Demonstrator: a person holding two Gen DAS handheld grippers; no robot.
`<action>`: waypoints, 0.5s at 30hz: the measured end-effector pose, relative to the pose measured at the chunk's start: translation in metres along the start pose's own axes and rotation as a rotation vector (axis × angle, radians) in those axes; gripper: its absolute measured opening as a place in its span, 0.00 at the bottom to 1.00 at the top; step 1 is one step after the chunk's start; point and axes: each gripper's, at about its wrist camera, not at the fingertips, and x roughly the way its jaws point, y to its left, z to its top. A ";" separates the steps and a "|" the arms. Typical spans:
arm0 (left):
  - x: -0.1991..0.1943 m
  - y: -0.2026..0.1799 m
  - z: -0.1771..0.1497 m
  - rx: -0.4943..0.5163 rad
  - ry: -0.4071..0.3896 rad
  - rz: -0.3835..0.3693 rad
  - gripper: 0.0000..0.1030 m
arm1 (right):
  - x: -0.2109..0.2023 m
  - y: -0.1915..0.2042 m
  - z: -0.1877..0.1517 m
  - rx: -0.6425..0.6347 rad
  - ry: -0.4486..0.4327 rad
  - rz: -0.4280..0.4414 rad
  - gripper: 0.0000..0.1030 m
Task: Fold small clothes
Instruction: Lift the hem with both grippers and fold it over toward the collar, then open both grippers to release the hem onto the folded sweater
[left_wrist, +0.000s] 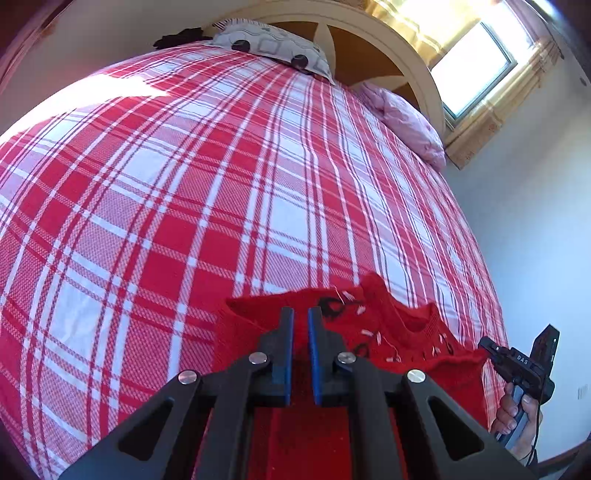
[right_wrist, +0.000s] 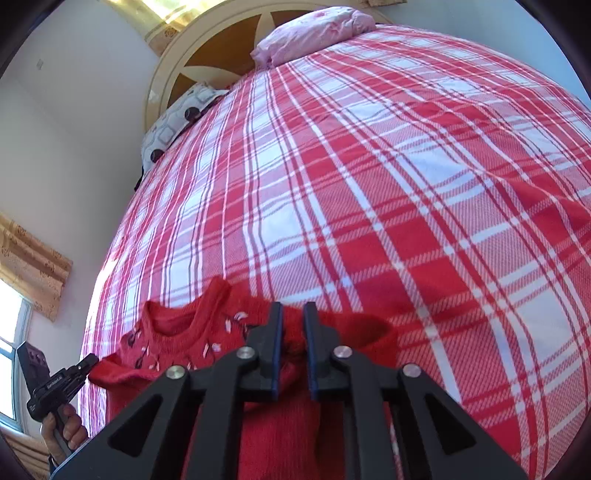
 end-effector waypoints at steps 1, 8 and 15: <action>0.000 0.002 0.000 -0.004 0.002 0.005 0.08 | 0.001 -0.001 0.002 0.006 -0.002 0.003 0.24; -0.026 -0.001 -0.018 0.090 -0.063 0.063 0.08 | -0.026 0.002 -0.005 -0.034 -0.090 0.008 0.57; -0.020 -0.044 -0.052 0.287 0.005 0.040 0.08 | -0.034 0.036 -0.043 -0.217 -0.017 -0.018 0.55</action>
